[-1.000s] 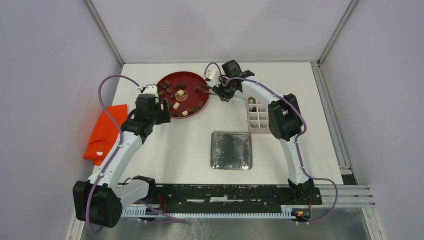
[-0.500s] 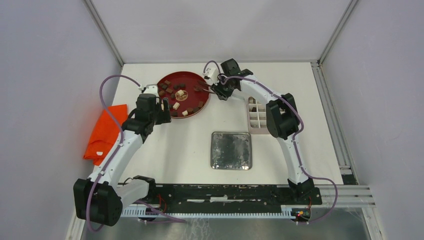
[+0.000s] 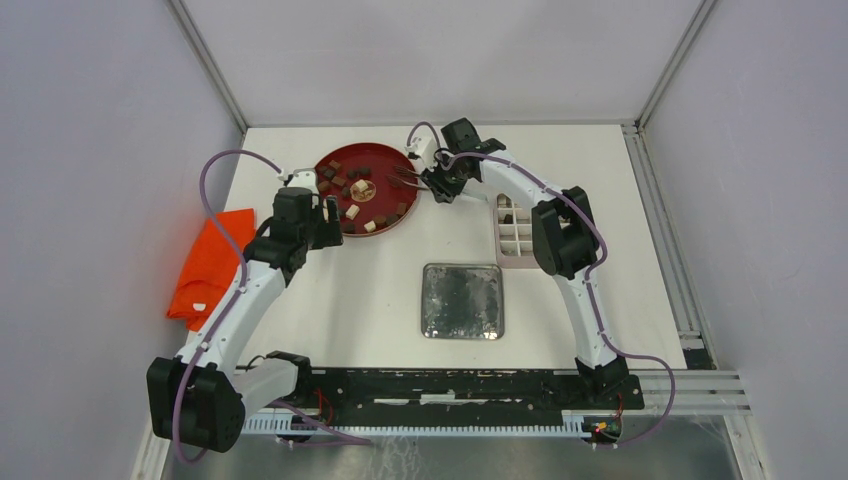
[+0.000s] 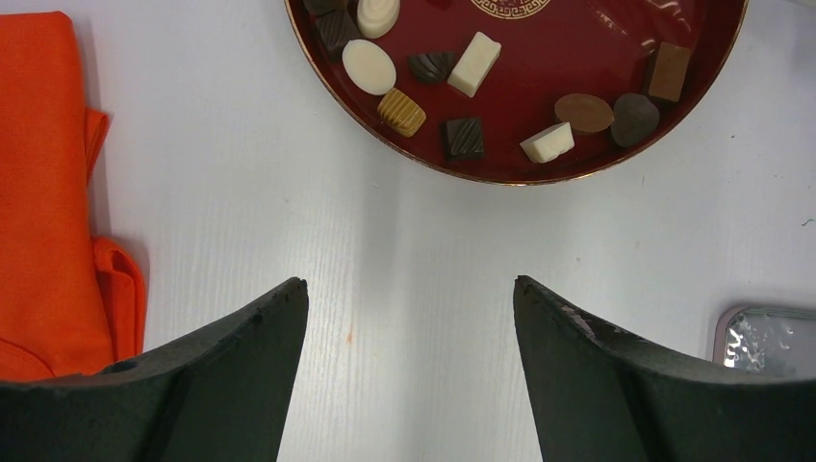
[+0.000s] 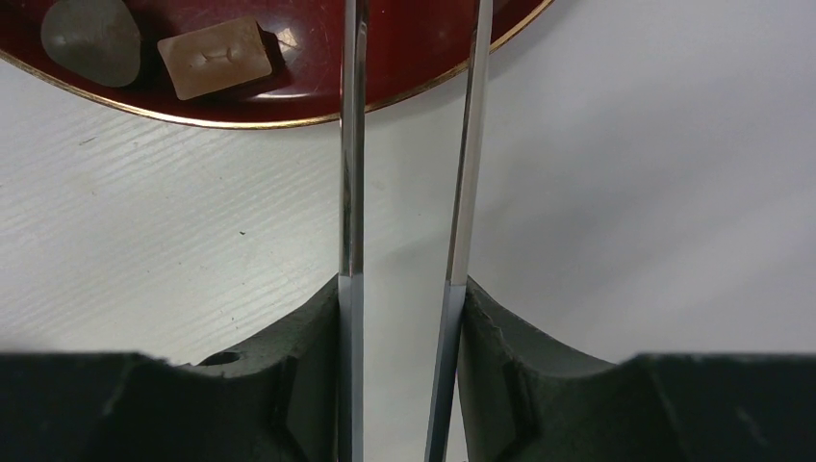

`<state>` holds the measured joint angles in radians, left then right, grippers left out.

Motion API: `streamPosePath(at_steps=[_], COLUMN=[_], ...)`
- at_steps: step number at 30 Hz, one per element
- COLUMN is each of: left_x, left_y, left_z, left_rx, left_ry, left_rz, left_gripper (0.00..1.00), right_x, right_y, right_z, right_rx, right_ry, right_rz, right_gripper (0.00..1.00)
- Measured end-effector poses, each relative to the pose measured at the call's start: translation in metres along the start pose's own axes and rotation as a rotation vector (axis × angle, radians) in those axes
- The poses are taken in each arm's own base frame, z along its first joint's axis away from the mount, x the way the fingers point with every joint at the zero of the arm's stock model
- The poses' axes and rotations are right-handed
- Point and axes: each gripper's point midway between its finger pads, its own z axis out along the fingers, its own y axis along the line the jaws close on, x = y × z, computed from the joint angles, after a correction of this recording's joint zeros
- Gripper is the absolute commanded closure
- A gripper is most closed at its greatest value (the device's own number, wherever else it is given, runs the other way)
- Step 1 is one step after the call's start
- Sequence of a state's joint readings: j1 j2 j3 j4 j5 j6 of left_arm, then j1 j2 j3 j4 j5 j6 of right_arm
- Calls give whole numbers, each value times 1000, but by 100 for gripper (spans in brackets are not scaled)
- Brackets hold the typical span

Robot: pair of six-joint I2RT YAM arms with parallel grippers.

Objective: Pack the chocolate
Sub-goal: Pick up the fake chocolate from the plate.

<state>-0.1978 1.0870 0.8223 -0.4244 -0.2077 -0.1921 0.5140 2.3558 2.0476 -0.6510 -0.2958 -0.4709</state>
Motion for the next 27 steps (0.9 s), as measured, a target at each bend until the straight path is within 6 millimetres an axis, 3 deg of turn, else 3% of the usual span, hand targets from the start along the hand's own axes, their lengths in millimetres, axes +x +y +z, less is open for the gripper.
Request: streamPosePath(at_steps=[13, 22, 27], left_x=[1, 1, 1], left_y=[0, 0, 0], left_z=[1, 1, 1], left_rx=[-1, -1, -1], left_ry=[5, 6, 6], left_rz=[1, 1, 2], left_gripper=[17, 17, 17], right_x=[5, 9, 5], right_y=[6, 10, 10], right_z=[8, 13, 9], right_rx=[-33, -50, -54], right_ry=[5, 11, -1], right_rz=[13, 17, 19], right_gripper=[64, 100, 100])
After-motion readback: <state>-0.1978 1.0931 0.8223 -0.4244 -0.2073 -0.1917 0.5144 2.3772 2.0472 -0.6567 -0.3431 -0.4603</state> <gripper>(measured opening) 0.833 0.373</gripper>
